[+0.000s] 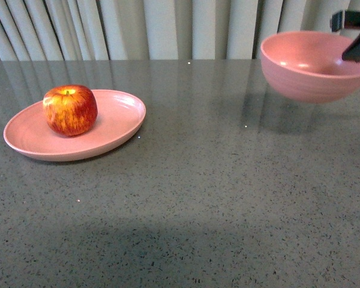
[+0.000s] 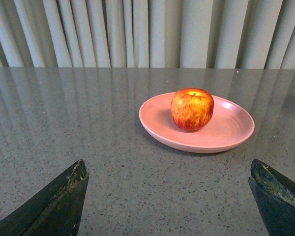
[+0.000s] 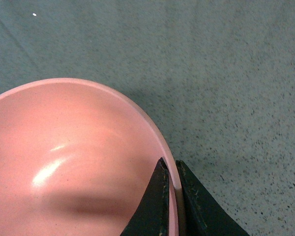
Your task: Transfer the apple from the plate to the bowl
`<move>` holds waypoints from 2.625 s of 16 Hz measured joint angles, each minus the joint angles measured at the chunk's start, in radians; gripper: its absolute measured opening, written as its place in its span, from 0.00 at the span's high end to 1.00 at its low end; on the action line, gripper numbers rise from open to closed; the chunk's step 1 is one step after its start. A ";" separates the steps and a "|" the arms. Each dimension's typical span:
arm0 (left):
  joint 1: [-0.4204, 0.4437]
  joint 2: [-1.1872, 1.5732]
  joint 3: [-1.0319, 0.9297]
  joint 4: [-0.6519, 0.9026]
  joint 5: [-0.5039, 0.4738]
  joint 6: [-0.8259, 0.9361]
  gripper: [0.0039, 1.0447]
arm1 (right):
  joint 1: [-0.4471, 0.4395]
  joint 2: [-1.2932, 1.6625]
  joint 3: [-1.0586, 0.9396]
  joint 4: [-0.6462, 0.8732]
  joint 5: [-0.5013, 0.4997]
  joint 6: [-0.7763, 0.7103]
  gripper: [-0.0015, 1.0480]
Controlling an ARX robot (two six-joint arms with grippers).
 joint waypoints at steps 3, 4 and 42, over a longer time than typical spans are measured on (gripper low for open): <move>0.000 0.000 0.000 0.000 0.000 0.000 0.06 | 0.061 -0.024 0.037 -0.022 0.000 0.017 0.97; 0.000 0.000 0.000 0.000 0.000 0.000 0.06 | 0.088 -0.024 0.046 -0.031 0.001 0.025 0.97; 0.000 0.000 0.000 0.000 0.000 0.000 0.06 | 0.325 0.232 0.162 -0.101 0.091 0.115 0.82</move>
